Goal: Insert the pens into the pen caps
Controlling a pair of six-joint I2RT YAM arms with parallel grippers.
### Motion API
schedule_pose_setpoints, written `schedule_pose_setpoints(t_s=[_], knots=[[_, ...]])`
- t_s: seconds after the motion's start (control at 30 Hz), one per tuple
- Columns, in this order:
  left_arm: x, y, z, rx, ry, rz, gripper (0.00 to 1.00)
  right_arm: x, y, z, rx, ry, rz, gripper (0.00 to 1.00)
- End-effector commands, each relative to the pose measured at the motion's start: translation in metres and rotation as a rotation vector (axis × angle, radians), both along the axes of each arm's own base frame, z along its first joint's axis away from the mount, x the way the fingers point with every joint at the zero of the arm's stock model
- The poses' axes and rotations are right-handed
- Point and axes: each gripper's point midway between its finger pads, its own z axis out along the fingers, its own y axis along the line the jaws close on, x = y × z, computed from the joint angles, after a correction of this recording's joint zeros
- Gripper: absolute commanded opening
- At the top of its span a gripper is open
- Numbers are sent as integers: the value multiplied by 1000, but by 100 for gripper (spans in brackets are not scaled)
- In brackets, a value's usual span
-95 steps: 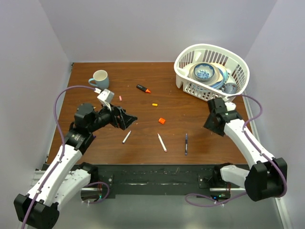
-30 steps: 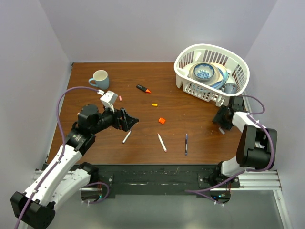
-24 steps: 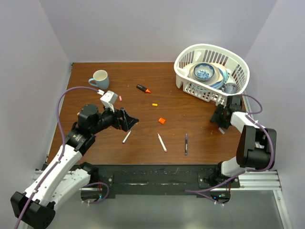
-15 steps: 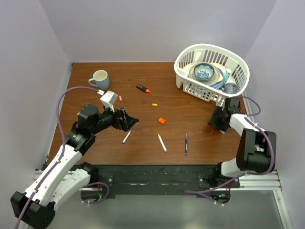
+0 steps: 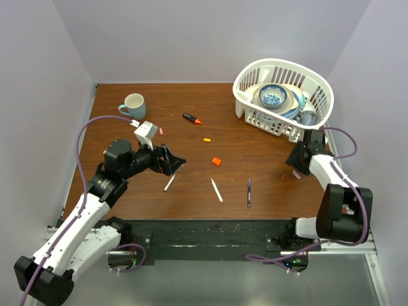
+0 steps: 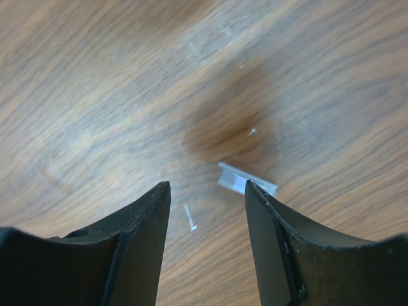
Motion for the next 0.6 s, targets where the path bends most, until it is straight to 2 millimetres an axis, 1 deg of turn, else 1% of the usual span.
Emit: schedule_pose_setpoints(t_s=[0.0,0.13,0.2,0.3,0.37,0.57], knots=[[1,-2,27,-24,-88,-16,99,17,-19,6,-77,-19,-34,53],[1,-2,27,-23,-86,-16,99,22,-13,-4,-52,-10,10,52],[1,-2,26,-24,-84,-15,99,26,-6,-9,-19,-5,39,52],[1,-4,26,-26,-82,-23,99,28,0,-11,12,-7,60,52],[1,-4,27,-28,-85,-23,99,27,2,-13,22,-1,67,52],[0,-4,28,-30,-89,-25,99,15,7,-11,40,8,72,52]])
